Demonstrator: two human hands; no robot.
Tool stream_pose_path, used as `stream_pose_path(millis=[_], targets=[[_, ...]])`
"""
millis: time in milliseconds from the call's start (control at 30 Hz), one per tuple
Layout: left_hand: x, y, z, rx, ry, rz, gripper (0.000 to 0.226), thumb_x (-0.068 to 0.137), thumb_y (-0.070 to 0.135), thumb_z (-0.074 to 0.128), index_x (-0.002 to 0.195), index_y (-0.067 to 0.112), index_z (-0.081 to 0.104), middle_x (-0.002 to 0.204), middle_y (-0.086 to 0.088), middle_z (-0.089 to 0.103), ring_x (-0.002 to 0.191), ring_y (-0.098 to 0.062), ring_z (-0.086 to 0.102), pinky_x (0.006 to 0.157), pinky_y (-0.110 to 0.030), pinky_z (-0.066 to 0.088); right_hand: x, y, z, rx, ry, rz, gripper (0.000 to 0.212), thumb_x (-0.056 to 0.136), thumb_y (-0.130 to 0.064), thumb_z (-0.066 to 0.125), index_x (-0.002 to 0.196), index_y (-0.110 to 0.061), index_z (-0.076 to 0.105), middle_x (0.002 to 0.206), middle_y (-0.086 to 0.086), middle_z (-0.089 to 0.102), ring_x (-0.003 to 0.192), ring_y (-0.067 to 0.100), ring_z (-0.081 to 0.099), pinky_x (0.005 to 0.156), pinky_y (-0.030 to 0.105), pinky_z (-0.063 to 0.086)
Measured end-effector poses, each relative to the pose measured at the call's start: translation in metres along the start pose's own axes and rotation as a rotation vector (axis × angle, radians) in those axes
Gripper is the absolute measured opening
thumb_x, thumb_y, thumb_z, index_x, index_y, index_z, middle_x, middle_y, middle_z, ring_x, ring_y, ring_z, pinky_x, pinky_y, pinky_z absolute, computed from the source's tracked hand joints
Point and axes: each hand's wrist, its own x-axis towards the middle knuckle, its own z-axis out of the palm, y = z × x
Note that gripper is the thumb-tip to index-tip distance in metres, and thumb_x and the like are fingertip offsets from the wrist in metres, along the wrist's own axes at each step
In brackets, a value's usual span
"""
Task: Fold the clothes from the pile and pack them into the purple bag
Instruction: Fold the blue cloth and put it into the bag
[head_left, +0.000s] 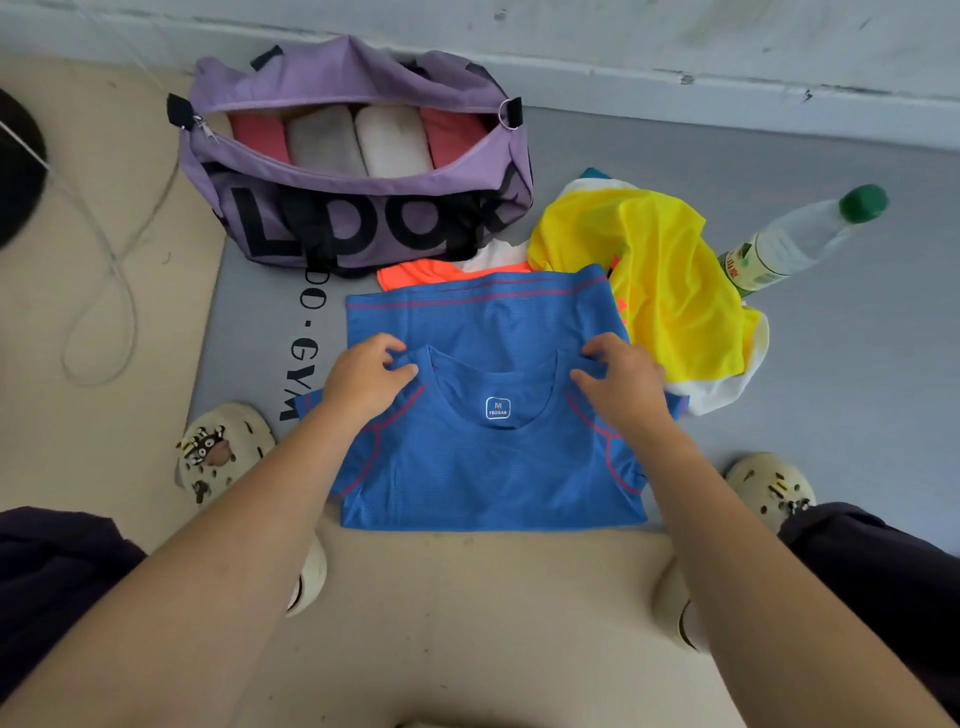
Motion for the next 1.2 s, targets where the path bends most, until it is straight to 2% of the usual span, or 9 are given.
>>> stream_pose_path(millis=[133,300,400,500,567,833,933,1067,1200], targets=[[0.006,-0.01,-0.004,0.012,-0.062,0.035,0.022,0.09,0.031,0.066,0.079,0.012,0.065,0.076,0.004,0.061,0.078,-0.019,0.058,0.064,-0.027,0.046,0.002,0.012,-0.012,-0.158,-0.129,0.057,0.026,0.086,-0.039,0.068,0.097,-0.016,0.067,0.09,0.002,0.065,0.097,0.028,0.058,0.086,0.038,0.037],[0.017,-0.013,-0.026,-0.536,0.137,0.012,0.019,0.089,0.021,0.069,0.074,0.028,0.062,0.06,0.018,0.064,0.059,0.003,0.06,0.051,-0.017,0.053,0.012,0.009,-0.041,0.358,-0.013,-0.055,0.023,0.086,-0.03,0.072,0.081,-0.009,0.065,0.071,0.011,0.06,0.064,0.02,0.047,0.06,0.028,0.041],[0.031,-0.007,-0.029,-0.381,0.091,0.038,0.016,0.088,0.027,0.071,0.076,0.027,0.061,0.072,0.005,0.063,0.072,-0.011,0.059,0.062,-0.029,0.054,0.033,0.001,-0.042,0.341,0.038,-0.052,0.02,0.084,-0.039,0.073,0.083,-0.021,0.065,0.067,-0.003,0.055,0.063,0.011,0.046,0.057,0.028,0.037],[0.037,-0.007,-0.02,-0.141,-0.011,0.024,0.012,0.089,0.032,0.068,0.083,0.023,0.064,0.079,0.006,0.062,0.084,-0.018,0.06,0.077,-0.033,0.049,0.05,0.005,-0.031,0.084,-0.105,-0.022,0.025,0.088,-0.035,0.069,0.1,-0.013,0.067,0.085,0.002,0.062,0.082,0.02,0.054,0.068,0.028,0.036],[0.041,-0.007,-0.017,-0.018,0.025,0.036,0.014,0.093,0.031,0.064,0.084,0.02,0.065,0.078,0.005,0.061,0.083,-0.018,0.059,0.074,-0.029,0.042,0.057,0.011,-0.027,-0.057,-0.149,-0.015,0.024,0.092,-0.029,0.064,0.105,-0.009,0.067,0.101,0.009,0.065,0.096,0.025,0.056,0.074,0.027,0.035],[0.058,-0.005,-0.025,0.031,0.308,0.09,0.02,0.097,0.027,0.056,0.094,0.009,0.066,0.086,-0.01,0.066,0.08,-0.027,0.057,0.069,-0.032,0.039,0.078,-0.005,-0.037,-0.03,0.084,-0.077,0.022,0.091,-0.037,0.062,0.103,-0.021,0.071,0.1,0.008,0.069,0.095,0.026,0.06,0.069,0.028,0.034],[0.059,-0.004,-0.022,0.101,0.325,0.069,0.023,0.098,0.024,0.054,0.097,0.004,0.065,0.088,-0.017,0.066,0.084,-0.036,0.058,0.067,-0.034,0.037,0.084,-0.011,-0.033,-0.066,0.054,-0.104,0.023,0.092,-0.035,0.062,0.104,-0.017,0.07,0.101,0.011,0.069,0.093,0.028,0.059,0.068,0.029,0.034],[0.058,-0.003,-0.012,0.145,0.333,-0.018,0.023,0.101,0.022,0.048,0.099,0.002,0.06,0.091,-0.017,0.065,0.081,-0.03,0.054,0.065,-0.037,0.037,0.089,-0.012,-0.034,-0.05,0.071,-0.128,0.023,0.092,-0.035,0.063,0.102,-0.016,0.071,0.096,0.011,0.069,0.088,0.027,0.058,0.067,0.029,0.034],[0.058,-0.007,-0.005,0.252,0.293,-0.094,0.025,0.101,0.018,0.044,0.104,-0.001,0.06,0.099,-0.022,0.066,0.095,-0.04,0.059,0.071,-0.042,0.043,0.09,-0.008,-0.04,-0.079,0.028,-0.139,0.022,0.092,-0.036,0.063,0.101,-0.018,0.072,0.096,0.008,0.069,0.09,0.026,0.058,0.068,0.03,0.037]])
